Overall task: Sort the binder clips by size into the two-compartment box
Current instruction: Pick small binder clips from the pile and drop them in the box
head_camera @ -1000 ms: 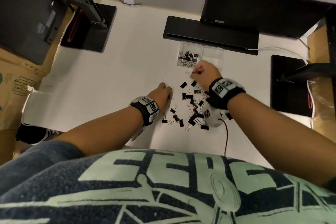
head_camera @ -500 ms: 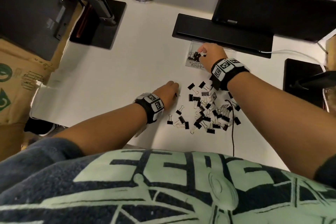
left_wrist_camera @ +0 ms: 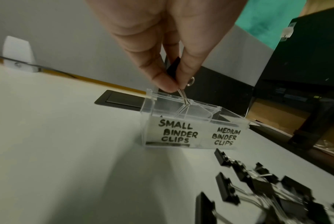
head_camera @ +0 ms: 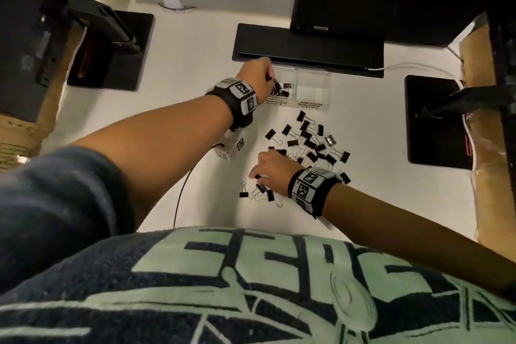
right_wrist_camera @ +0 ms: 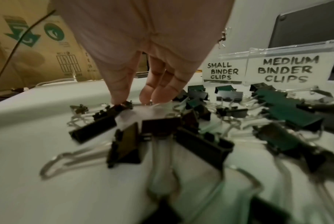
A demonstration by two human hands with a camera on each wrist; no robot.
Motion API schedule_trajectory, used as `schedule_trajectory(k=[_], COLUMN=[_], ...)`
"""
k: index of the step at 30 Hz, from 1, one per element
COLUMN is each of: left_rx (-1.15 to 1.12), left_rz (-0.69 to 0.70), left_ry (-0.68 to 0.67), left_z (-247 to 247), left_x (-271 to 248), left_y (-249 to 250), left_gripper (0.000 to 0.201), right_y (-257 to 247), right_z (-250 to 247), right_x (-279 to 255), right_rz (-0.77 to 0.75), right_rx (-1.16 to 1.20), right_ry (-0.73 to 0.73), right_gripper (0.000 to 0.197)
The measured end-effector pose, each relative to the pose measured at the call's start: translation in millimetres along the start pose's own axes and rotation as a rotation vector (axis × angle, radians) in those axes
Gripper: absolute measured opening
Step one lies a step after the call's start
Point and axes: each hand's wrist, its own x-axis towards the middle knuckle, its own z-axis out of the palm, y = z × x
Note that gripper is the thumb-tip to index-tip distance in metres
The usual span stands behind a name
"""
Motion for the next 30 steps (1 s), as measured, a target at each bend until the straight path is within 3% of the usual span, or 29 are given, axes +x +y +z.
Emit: schedule_trajectory(k=[3,7,12,17,24,30], left_rx=[0.091,0.171,0.129,0.022,0.240,0.291], left_rz=[-0.018,-0.057,-0.058,0.072,0.064,-0.064], left_ry=[-0.025,-0.056,-0.151,-0.052,-0.451,-0.437], left_z=[6,17,17,13,21,32], left_x=[17,27,20,-33,-135,-176], left_y=[10,9,8,-5,-62,-85], left_gripper=[0.009,0.012,0.039,0.024,0.004,0.034], right_y=[4,14,17,20,21,21], right_z=[-1,0,1,0,-1,-1], right_x=[-1,-3,-3,-4,-1,-5], right_rz=[0.039,0.074,0.097,0.033,-0.008,-0.015], right_rx=[0.035,0.077,0.109,-0.015,-0.234,-0.330], right_ry=[0.047,0.118,0.119,0.095,0.133,0.208], right_gripper=[0.021,0.022,0.031,0.033,0.026,0.027])
